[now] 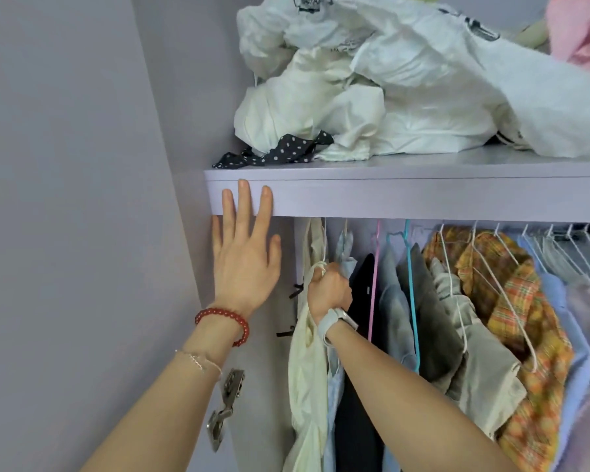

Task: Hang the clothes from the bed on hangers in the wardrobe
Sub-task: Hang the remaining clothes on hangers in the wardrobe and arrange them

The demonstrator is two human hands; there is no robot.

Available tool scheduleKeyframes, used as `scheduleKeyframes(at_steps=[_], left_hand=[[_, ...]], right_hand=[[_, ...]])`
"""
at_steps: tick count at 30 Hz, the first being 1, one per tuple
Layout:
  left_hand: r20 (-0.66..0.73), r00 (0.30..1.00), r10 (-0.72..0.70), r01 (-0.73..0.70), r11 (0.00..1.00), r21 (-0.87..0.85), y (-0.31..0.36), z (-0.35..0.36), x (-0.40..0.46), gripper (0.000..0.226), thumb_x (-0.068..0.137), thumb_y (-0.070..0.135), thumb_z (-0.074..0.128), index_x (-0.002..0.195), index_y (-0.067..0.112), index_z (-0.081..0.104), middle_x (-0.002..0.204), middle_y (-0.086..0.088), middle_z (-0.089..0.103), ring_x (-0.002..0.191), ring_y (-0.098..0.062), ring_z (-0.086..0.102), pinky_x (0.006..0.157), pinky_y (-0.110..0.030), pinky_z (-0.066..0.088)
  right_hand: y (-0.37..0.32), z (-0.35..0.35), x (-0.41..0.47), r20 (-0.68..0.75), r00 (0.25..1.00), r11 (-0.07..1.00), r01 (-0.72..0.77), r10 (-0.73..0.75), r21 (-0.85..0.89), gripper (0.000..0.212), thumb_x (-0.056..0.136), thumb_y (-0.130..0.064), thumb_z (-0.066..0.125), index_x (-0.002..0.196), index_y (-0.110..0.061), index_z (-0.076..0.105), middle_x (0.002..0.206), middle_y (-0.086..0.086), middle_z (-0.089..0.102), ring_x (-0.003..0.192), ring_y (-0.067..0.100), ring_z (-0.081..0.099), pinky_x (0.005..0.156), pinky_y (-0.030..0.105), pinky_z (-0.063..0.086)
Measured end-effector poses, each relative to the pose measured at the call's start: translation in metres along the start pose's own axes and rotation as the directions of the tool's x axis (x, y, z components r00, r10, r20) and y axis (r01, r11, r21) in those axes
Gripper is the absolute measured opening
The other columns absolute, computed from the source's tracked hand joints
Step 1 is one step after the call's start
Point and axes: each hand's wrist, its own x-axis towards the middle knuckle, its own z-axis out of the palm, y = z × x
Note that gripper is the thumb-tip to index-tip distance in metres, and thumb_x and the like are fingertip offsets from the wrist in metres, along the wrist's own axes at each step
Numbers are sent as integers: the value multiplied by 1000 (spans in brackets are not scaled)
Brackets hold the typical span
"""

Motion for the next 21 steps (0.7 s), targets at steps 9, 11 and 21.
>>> scheduleKeyframes(at_steps=[9,11,21], left_hand=[[-3,999,39,-39,999,-24,-8,-1,2,66,87,15,46,147,19,17,151,0,-2,141,-27,3,110,-53,22],[5,999,39,-39,999,-26,-8,-3,2,68,87,11,50,147,19,18,153,-4,2,142,-28,4,110,-53,22],[40,989,-141,147,962,-229,25,1,-78,52,90,27,34,140,14,36,150,-13,27,141,-29,15,110,-51,14]], right_hand=[[20,26,-1,42,992,965,-125,119,229,27,94,-14,41,114,2,49,97,22,62,86,39,60,65,32,41],[24,24,-5,68,996,962,-73,57,264,17,92,-9,41,103,-1,52,94,21,60,84,37,59,65,31,40],[74,-53,-83,-149,897,909,412,-416,-61,48,88,-25,36,130,-5,48,131,16,49,121,31,44,100,42,38]])
